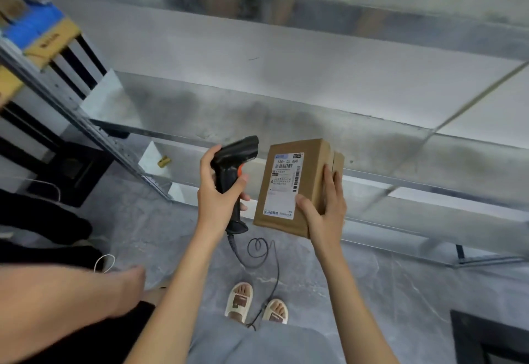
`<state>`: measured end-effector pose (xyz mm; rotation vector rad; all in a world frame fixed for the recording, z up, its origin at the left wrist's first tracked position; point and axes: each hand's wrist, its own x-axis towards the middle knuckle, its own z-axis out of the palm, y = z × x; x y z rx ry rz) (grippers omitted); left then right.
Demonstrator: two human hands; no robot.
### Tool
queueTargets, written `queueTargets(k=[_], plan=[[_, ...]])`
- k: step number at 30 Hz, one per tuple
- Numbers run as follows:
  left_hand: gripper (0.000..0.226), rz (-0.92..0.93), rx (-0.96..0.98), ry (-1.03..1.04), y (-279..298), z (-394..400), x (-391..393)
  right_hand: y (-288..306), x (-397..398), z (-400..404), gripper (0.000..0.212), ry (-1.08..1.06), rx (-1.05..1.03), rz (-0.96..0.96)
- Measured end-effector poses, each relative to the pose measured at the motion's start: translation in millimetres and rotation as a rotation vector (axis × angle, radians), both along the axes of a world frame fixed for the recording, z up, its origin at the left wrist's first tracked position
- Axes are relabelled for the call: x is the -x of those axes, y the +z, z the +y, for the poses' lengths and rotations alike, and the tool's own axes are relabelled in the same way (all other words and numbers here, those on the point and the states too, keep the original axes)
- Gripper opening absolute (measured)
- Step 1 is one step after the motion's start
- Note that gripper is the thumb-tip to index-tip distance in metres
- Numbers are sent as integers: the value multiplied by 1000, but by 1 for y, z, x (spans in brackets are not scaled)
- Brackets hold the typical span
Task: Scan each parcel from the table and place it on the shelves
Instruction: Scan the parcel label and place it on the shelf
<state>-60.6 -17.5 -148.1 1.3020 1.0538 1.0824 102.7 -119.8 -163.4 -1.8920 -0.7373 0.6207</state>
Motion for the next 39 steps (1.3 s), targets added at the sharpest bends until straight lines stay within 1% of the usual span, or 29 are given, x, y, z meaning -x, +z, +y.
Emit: queueTargets(k=[3,5,10,15,20,29,35,39], plan=[[74,-50,34,-4,6,9,-4,3,-2,9,83,-13,-14,-28],[77,-53,36,-26,8,16,-4,4,-3,16,82,-19,-18,-31],[77,1,9,-90,15,27,-4,10,-3,34,81,-52,-34,-56],[72,31,2,-120,16,36,7,14,4,51,78,-46,-32,-98],[81,69,-21,-154,24,48,21,12,9,63,80,-54,-16,-144],[77,134,-56,-183,31,62,36,14,10,73,86,-74,1,-235],[80,142,-51,-189,33,63,39,16,15,73,86,-64,9,-263],[80,147,-59,-191,34,63,43,17,19,76,85,-63,5,-249]])
